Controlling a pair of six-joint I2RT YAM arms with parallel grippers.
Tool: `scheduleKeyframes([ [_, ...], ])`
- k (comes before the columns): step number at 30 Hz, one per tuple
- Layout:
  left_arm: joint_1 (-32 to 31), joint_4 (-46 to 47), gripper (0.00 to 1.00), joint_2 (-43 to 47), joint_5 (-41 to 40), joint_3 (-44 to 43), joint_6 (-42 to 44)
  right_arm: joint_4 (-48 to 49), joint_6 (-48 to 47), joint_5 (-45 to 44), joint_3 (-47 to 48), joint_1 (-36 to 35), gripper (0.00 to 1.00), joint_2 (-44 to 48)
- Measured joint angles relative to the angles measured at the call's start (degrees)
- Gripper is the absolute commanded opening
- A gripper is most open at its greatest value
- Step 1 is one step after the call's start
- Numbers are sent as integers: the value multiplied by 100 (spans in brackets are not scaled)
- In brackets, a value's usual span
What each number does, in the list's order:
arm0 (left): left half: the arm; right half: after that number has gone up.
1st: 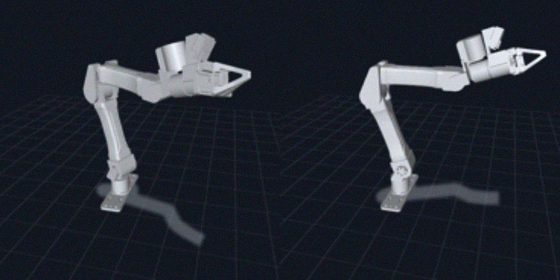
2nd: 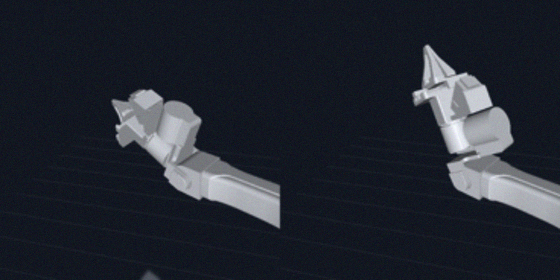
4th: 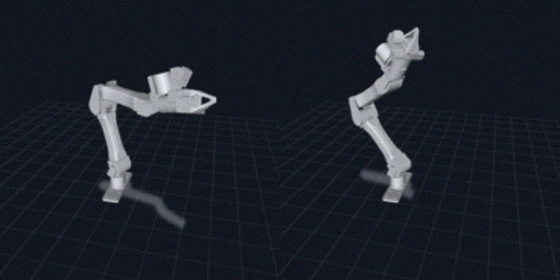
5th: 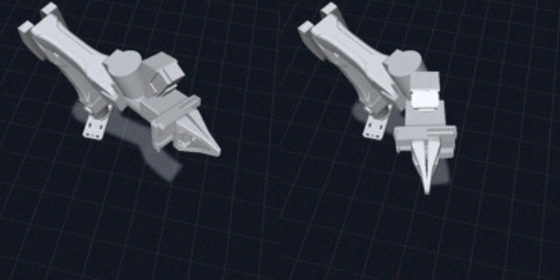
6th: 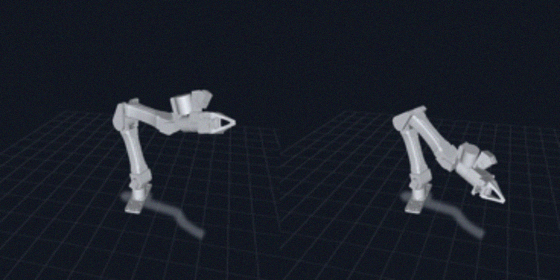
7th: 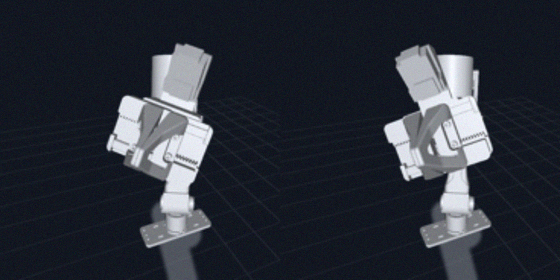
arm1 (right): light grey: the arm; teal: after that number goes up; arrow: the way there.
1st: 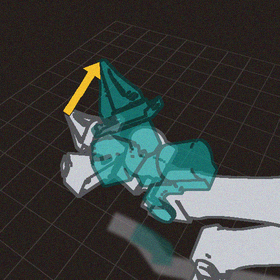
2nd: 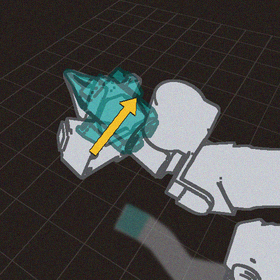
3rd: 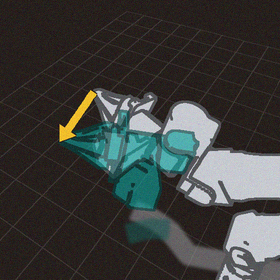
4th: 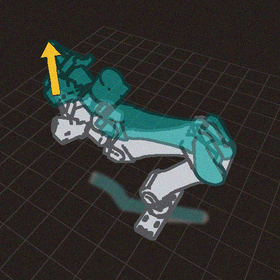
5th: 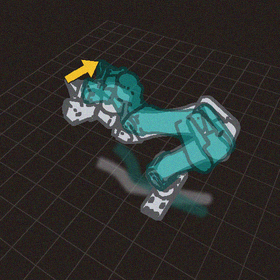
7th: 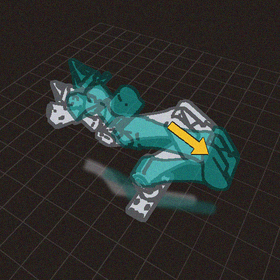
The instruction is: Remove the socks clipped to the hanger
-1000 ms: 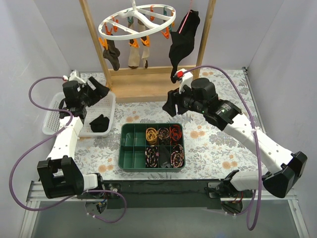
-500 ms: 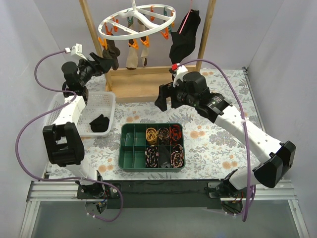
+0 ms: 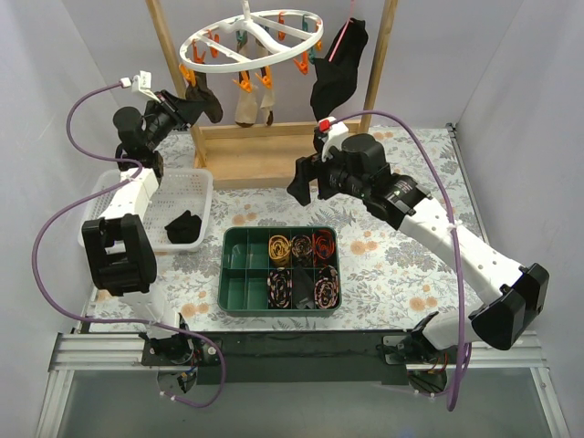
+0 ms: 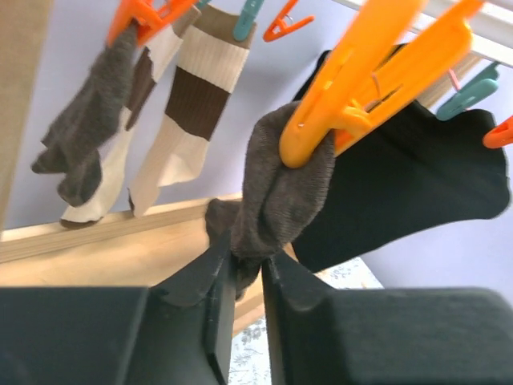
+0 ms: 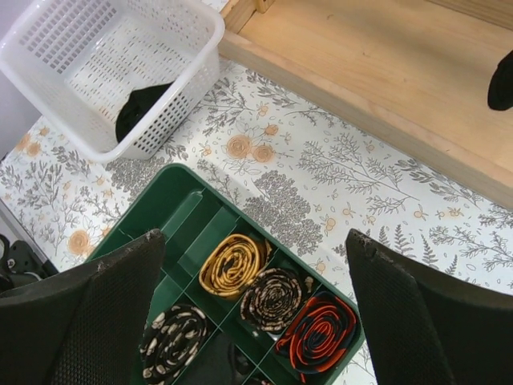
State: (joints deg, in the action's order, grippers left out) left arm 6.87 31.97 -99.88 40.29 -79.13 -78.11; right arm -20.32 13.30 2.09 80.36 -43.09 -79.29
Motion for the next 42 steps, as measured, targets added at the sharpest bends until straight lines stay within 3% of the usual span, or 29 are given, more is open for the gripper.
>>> scheduleKeyframes([
  [7, -192, -28, 3, 229, 236, 195, -205, 98, -92, 68, 260, 66, 98, -138],
  [19, -750, -227, 1, 1467, 529, 743, -579, 245, -190, 1246, 1849, 186, 98, -1270],
  [30, -1360, -444, 1, 1788, 636, 754, -894, 428, -149, 2017, 3058, 369, 96, -2227],
  [36, -1423, -501, 1, 1814, 688, 791, -984, 590, -127, 2236, 3077, 439, 74, -2288],
  [37, -1423, -503, 1, 1823, 693, 807, -988, 619, -120, 2277, 3075, 444, 62, -2295],
  [39, -1423, -505, 2, 1832, 708, 817, -1019, 721, -74, 2382, 3075, 448, 49, -2297],
  [40, -1423, -505, 2, 1834, 710, 817, -1023, 769, -61, 2420, 3069, 450, 31, -2297],
  [42, -1423, -511, 4, 1836, 713, 817, -1036, 942, 2, 2511, 3032, 450, 16, -2297],
])
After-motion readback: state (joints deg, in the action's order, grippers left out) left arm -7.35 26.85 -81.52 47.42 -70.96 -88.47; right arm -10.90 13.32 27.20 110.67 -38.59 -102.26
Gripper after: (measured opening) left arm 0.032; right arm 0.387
